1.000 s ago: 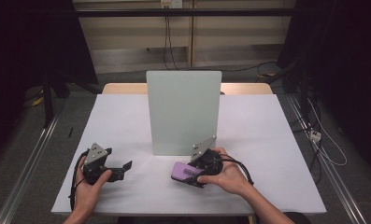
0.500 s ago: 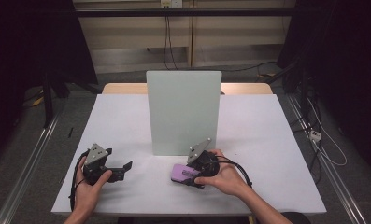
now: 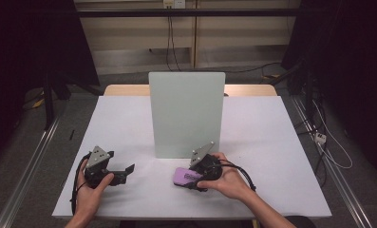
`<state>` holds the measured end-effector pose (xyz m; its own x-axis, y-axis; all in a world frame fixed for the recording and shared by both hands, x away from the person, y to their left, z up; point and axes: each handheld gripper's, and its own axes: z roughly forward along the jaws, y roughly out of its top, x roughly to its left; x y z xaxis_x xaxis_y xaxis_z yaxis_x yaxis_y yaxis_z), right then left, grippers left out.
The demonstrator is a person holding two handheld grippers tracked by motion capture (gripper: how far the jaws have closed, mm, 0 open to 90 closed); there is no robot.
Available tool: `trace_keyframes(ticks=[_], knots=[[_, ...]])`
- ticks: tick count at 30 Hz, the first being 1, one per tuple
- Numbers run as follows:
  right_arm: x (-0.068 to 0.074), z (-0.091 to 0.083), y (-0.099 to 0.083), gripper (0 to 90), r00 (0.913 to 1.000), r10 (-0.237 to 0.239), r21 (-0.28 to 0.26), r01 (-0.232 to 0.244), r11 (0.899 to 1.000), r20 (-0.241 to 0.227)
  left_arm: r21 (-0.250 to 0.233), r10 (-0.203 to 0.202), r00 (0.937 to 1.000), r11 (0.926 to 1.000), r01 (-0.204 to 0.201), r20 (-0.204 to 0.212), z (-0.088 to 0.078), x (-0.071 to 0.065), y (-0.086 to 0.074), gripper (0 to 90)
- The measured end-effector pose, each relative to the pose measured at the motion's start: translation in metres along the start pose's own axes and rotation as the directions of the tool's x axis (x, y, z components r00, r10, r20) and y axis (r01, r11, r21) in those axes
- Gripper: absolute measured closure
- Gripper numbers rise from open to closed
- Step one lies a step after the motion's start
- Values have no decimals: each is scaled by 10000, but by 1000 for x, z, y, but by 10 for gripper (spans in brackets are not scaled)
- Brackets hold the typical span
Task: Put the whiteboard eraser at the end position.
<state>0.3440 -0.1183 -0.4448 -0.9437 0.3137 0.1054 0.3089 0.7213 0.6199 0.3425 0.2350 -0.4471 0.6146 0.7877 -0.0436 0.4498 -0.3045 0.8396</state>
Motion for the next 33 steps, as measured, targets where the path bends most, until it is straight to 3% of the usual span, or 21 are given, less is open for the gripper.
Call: trace_keyframes(ticks=[12, 15, 21, 33], knots=[[0, 1, -3, 391, 9997, 253, -259, -251, 9993, 39, -13, -16, 10000, 10000, 17, 16, 0, 0, 0, 53], [-1, 1, -3, 278, 9985, 505, -423, -497, 9979, 189, -20, -3, 10000, 10000, 3, 18, -1, 0, 0, 53], [-2, -1, -3, 156, 9972, 710, -799, -688, 9944, 247, -30, -3, 10000, 10000, 3, 31, -1, 0, 1, 53], [-3, -13, -2, 102, 9922, 1128, -1507, -1037, 9831, 530, 14, -64, 10000, 10000, 64, 64, -1, 0, 0, 53]])
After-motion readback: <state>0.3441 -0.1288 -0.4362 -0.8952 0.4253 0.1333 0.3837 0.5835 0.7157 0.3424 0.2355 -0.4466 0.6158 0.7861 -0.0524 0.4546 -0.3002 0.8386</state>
